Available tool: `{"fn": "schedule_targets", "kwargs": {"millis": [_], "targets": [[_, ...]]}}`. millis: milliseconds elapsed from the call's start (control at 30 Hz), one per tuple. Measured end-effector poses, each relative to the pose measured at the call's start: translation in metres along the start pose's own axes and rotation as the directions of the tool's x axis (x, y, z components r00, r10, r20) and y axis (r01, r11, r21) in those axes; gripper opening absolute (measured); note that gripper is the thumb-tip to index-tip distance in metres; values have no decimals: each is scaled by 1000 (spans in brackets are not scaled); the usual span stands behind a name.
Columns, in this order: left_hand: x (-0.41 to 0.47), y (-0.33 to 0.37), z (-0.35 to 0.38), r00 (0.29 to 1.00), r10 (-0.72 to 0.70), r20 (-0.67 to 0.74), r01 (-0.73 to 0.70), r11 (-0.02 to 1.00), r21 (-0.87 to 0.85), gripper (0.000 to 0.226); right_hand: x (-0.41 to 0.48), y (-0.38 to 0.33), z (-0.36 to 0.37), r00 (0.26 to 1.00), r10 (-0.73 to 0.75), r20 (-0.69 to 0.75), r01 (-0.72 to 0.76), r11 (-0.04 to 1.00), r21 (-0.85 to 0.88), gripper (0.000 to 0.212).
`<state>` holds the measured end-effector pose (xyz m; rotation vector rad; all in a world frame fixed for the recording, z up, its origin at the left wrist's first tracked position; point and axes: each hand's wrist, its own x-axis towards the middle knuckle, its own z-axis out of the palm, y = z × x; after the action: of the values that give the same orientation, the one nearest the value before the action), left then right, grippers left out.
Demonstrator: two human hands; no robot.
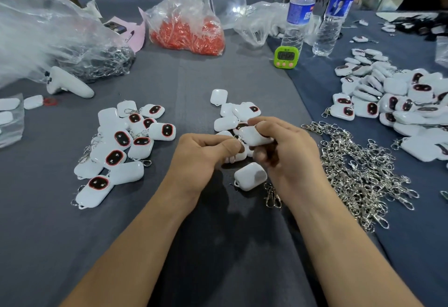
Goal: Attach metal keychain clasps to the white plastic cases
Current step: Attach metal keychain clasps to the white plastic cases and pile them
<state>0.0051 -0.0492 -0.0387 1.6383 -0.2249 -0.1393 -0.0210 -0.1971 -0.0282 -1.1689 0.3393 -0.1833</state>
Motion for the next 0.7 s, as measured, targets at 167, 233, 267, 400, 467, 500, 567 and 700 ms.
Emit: {"fn": "schedule_targets", "kwargs": {"millis": [167,233,267,400,467,500,567,700], "targets": [[-1,-9,-4,942,336,1,-254,710,657,17,-5,7,5,963,-267,-20,251,927,-279,21],[-2,-12,-4,854,501,140,-371,397,839,22,-12,14,12,906,-420,40,387,790,-476,21],[-3,-13,-4,818,548,172,-399,326,857,21,-13,16,16,890,-452,53,414,757,-506,21],[-3,-13,-4,820,571,21,-346,467,814,16,-5,13,10,933,-359,-22,327,873,-361,19],[-2,-8,-1,892,440,-100,-276,708,649,10,-1,12,5,955,-290,-66,259,920,-296,20],[-1,-7,0,931,338,-140,-222,825,519,7,0,12,4,961,-268,-75,237,930,-281,21],[1,-6,3,965,190,-179,-130,944,302,13,2,13,3,969,-237,-71,211,941,-266,21],[7,-6,-3,939,121,-322,-62,980,189,16,4,15,1,966,-257,-35,227,902,-367,16]]}}
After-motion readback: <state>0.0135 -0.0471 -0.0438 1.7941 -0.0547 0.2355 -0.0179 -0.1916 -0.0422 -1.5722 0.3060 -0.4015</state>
